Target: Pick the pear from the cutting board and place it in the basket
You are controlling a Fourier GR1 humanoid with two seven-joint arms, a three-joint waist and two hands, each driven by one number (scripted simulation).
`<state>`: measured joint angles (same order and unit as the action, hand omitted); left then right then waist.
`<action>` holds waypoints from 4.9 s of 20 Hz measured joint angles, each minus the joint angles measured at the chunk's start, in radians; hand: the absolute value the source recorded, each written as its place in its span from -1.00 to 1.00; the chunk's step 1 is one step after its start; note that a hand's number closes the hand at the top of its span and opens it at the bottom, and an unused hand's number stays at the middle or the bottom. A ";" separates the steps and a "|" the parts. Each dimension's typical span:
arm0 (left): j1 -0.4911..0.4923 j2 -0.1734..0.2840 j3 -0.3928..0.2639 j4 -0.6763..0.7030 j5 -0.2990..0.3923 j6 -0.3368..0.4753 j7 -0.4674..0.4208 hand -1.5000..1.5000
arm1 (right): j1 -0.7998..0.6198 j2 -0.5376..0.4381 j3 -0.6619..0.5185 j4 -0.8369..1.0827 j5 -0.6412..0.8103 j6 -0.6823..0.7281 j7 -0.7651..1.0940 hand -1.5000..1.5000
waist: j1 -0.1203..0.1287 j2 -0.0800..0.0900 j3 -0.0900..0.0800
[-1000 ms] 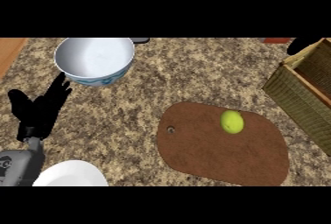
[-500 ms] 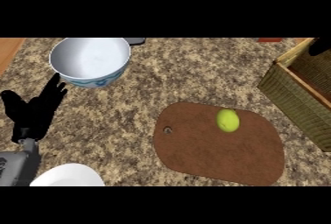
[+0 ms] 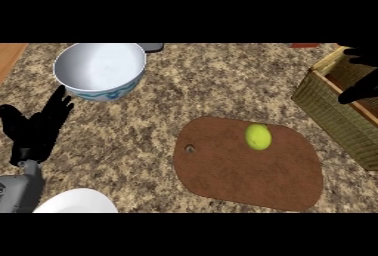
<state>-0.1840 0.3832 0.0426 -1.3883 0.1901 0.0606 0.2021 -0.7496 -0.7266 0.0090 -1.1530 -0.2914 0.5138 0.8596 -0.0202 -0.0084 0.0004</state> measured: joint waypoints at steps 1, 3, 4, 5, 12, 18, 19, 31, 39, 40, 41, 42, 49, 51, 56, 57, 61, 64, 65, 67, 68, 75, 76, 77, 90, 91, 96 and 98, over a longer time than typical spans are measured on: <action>-0.002 -0.002 0.000 -0.002 -0.003 -0.001 0.002 0.00 | 0.034 0.017 0.005 -0.033 0.020 -0.028 -0.010 -1.00 | 0.002 0.001 0.000; 0.011 -0.012 -0.006 -0.010 -0.013 -0.002 -0.009 0.00 | 0.105 0.049 0.011 -0.095 0.057 -0.083 -0.029 -1.00 | 0.006 0.002 0.000; 0.004 -0.016 -0.006 -0.010 -0.016 0.001 -0.005 0.00 | 0.128 0.072 0.019 -0.120 0.080 -0.113 -0.039 -1.00 | 0.008 0.003 0.000; -0.006 -0.021 -0.003 0.001 -0.018 0.001 -0.007 0.00 | 0.153 0.099 0.033 -0.134 0.110 -0.144 -0.056 -1.00 | 0.009 0.004 0.000; -0.046 -0.020 0.023 0.056 -0.025 -0.035 -0.028 0.00 | 0.239 0.245 0.044 -0.149 0.239 -0.315 -0.152 -1.00 | 0.020 0.007 0.001; -0.027 -0.040 0.024 0.001 -0.040 -0.034 0.010 0.00 | 0.252 0.316 0.071 -0.053 0.321 -0.316 -0.204 -1.00 | 0.026 0.008 0.001; -0.020 -0.040 0.026 -0.003 -0.039 -0.043 0.010 0.00 | 0.255 0.319 0.070 -0.034 0.325 -0.303 -0.213 -1.00 | 0.026 0.008 0.000; -0.011 -0.072 0.068 0.006 -0.074 -0.076 -0.005 0.00 | 0.290 0.384 0.051 -0.009 0.413 -0.228 -0.241 -1.00 | 0.022 0.007 0.001; -0.015 -0.095 0.084 0.011 -0.108 -0.078 -0.016 0.00 | 0.355 0.418 0.009 -0.088 0.408 -0.189 -0.266 -1.00 | 0.021 0.006 0.001; -0.016 -0.098 0.084 0.006 -0.111 -0.079 -0.009 0.00 | 0.360 0.422 0.006 -0.106 0.407 -0.183 -0.260 -1.00 | 0.021 0.006 0.001; -0.010 -0.102 0.084 -0.004 -0.117 -0.078 -0.004 0.00 | 0.357 0.428 0.002 -0.101 0.413 -0.179 -0.266 -1.00 | 0.021 0.006 0.001; -0.016 -0.101 0.089 0.010 -0.119 -0.083 -0.013 0.00 | 0.361 0.440 0.005 -0.115 0.419 -0.184 -0.261 -1.00 | 0.021 0.006 0.001; -0.022 -0.114 0.096 -0.017 -0.125 -0.094 0.021 0.00 | 0.363 0.468 0.025 -0.088 0.495 -0.185 -0.262 -1.00 | 0.023 0.007 0.001; -0.024 -0.105 0.108 -0.023 -0.118 -0.108 0.033 0.00 | 0.359 0.474 0.025 -0.073 0.515 -0.183 -0.264 -1.00 | 0.023 0.008 0.000; -0.039 -0.112 0.119 -0.002 -0.129 -0.111 0.029 0.00 | 0.361 0.487 0.037 -0.060 0.565 -0.171 -0.283 1.00 | 0.022 0.007 0.000; -0.028 -0.108 0.122 -0.014 -0.128 -0.116 0.032 0.00 | 0.359 0.480 0.049 -0.056 0.573 -0.153 -0.294 1.00 | 0.024 0.007 0.000; -0.035 -0.122 0.117 0.005 -0.144 -0.110 0.012 0.00 | 0.350 0.489 0.075 -0.056 0.615 -0.136 -0.308 1.00 | 0.022 0.005 -0.002; -0.034 -0.122 0.122 0.009 -0.143 -0.120 0.016 0.00 | 0.341 0.502 0.077 -0.023 0.642 -0.140 -0.341 1.00 | 0.022 0.004 -0.003; -0.027 -0.122 0.122 -0.002 -0.143 -0.123 0.021 0.00 | 0.333 0.506 0.075 -0.004 0.653 -0.144 -0.353 1.00 | 0.023 0.004 -0.004; -0.026 -0.123 0.127 -0.004 -0.138 -0.126 0.021 0.00 | 0.320 0.527 0.085 0.010 0.685 -0.175 -0.354 1.00 | 0.024 0.004 -0.004; -0.028 -0.128 0.119 -0.011 -0.145 -0.122 0.024 0.00 | 0.300 0.554 0.098 0.008 0.712 -0.212 -0.318 1.00 | 0.025 0.004 -0.003; -0.040 -0.137 0.100 -0.008 -0.147 -0.134 0.029 0.00 | 0.076 0.690 0.216 0.029 0.966 -0.544 0.054 1.00 | 0.061 0.008 -0.004; -0.052 -0.137 0.100 -0.003 -0.148 -0.134 0.031 0.00 | 0.046 0.698 0.252 0.045 0.981 -0.580 0.099 1.00 | 0.064 0.009 -0.003; -0.058 -0.138 0.101 0.001 -0.148 -0.132 0.031 0.00 | 0.011 0.703 0.277 0.075 0.987 -0.613 0.132 1.00 | 0.068 0.011 -0.003; -0.090 -0.128 0.115 0.035 -0.146 -0.135 0.034 0.00 | -0.293 0.719 0.418 0.127 1.084 -1.058 0.186 1.00 | 0.064 0.008 -0.001; -0.083 -0.125 0.117 0.035 -0.146 -0.138 0.028 0.00 | -0.319 0.719 0.423 0.130 1.114 -1.065 0.202 1.00 | 0.061 0.007 -0.002; -0.080 -0.124 0.126 0.027 -0.145 -0.126 0.042 0.00 | -0.456 0.718 0.377 0.163 1.236 -1.039 0.288 1.00 | 0.042 0.001 -0.002; -0.076 -0.125 0.127 0.015 -0.145 -0.121 0.051 0.00 | -0.502 0.717 0.339 0.185 1.278 -1.022 0.313 1.00 | 0.037 0.000 -0.002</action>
<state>-0.2596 0.2587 0.1695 -1.3732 0.0448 -0.0608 0.2530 -1.2512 -0.0095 0.3476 -0.9676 0.9868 -0.5080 1.1725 0.0164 -0.0083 -0.0011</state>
